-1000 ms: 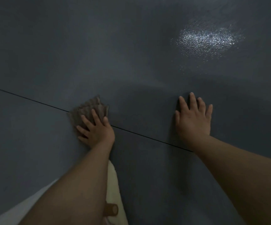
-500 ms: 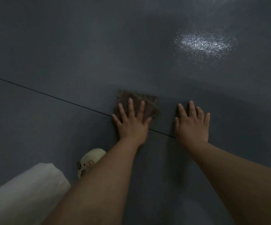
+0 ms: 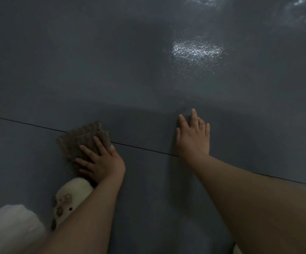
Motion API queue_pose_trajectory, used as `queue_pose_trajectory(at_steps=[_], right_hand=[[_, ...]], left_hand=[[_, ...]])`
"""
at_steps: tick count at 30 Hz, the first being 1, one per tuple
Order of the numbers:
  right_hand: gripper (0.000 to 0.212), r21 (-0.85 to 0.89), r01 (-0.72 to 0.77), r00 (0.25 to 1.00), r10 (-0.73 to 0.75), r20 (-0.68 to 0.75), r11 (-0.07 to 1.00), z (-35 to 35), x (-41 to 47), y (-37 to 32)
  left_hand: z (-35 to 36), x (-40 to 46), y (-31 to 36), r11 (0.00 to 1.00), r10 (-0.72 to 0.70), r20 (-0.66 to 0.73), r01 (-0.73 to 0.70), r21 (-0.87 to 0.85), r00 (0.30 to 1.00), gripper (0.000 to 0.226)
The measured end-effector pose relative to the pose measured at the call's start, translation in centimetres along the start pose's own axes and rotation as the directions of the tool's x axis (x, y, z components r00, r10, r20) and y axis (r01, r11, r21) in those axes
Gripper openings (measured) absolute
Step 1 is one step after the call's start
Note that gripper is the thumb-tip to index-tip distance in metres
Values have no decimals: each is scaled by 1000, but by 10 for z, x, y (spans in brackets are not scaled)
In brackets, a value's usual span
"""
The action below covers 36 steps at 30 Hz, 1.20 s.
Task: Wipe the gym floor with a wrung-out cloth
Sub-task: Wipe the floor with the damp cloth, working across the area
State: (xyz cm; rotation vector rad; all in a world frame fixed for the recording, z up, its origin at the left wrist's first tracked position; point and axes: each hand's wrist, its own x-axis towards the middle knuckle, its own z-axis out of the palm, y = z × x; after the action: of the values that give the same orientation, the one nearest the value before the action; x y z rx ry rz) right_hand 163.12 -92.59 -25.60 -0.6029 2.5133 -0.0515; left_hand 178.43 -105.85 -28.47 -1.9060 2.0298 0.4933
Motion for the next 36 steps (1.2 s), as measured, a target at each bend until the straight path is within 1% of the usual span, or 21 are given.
queue_pose_trajectory(at_steps=[3,5,6,7,8,10,13,14,16,17,19,20,23,24,25,27,28,29,30,32,36], right_hand=[[49,16,-23,1000,23,-9,1000,1,-2,8],[49,25,-47,999,47,-15,999,2,-5,13],[49,31,-58,998,58,-24,998,2,-6,16],[48,40,-68,997,70,-36,997,1,-7,18],[48,55,-80,995,83,-47,995,1,-8,20],[47,92,-106,991,113,-69,990,-1,-9,26],[45,122,-142,984,153,-88,982,-4,-8,39],[43,128,-154,982,166,-94,980,-6,-7,43],[41,142,-177,975,193,-112,974,-8,-6,54],[41,146,-186,971,204,-122,972,-9,-5,59],[41,153,-205,965,226,-137,967,-11,-1,71],[42,165,-217,961,241,-138,962,-12,3,75],[45,200,-257,948,287,-139,945,-18,18,86],[47,203,-265,944,297,-144,943,-21,24,86],[48,212,-276,939,310,-150,938,-23,32,85],[49,258,-307,924,352,-150,916,-29,48,82],[48,285,-320,917,370,-145,904,-31,55,79],[48,308,-331,912,386,-139,892,-33,61,76],[48,325,-344,906,402,-131,881,-35,65,74],[47,353,-377,893,437,-106,856,-38,68,70],[46,445,-470,841,540,-35,762,-47,63,58]], left_hand=[[24,-42,13,980,176,25,-178,88,984,62],[40,-67,23,924,335,92,-346,163,938,68],[45,-78,28,874,428,125,-445,195,895,70],[51,-86,32,806,528,158,-551,216,834,70],[57,-94,36,715,625,209,-659,234,752,64],[57,-114,47,511,743,342,-818,264,575,57],[63,-137,69,197,835,451,-937,288,315,57],[65,-142,76,128,815,522,-956,262,252,58],[68,-143,92,58,796,575,-970,235,187,64],[69,-139,101,17,805,571,-968,249,161,66],[66,-121,125,-34,830,542,-959,280,129,65],[60,-110,139,-45,832,539,-955,294,127,64],[36,-79,179,1,838,517,-948,318,174,59],[31,-71,189,6,850,498,-949,316,171,56],[27,-64,198,-8,868,475,-953,304,145,52],[24,-56,210,-77,929,369,-956,282,33,44],[25,-53,214,-72,957,288,-961,268,9,42],[27,-48,216,-58,973,230,-963,262,4,41],[29,-45,218,-38,984,180,-965,259,9,39],[28,-45,221,18,982,182,-977,213,58,37],[20,-51,227,90,979,172,-988,125,111,37]])
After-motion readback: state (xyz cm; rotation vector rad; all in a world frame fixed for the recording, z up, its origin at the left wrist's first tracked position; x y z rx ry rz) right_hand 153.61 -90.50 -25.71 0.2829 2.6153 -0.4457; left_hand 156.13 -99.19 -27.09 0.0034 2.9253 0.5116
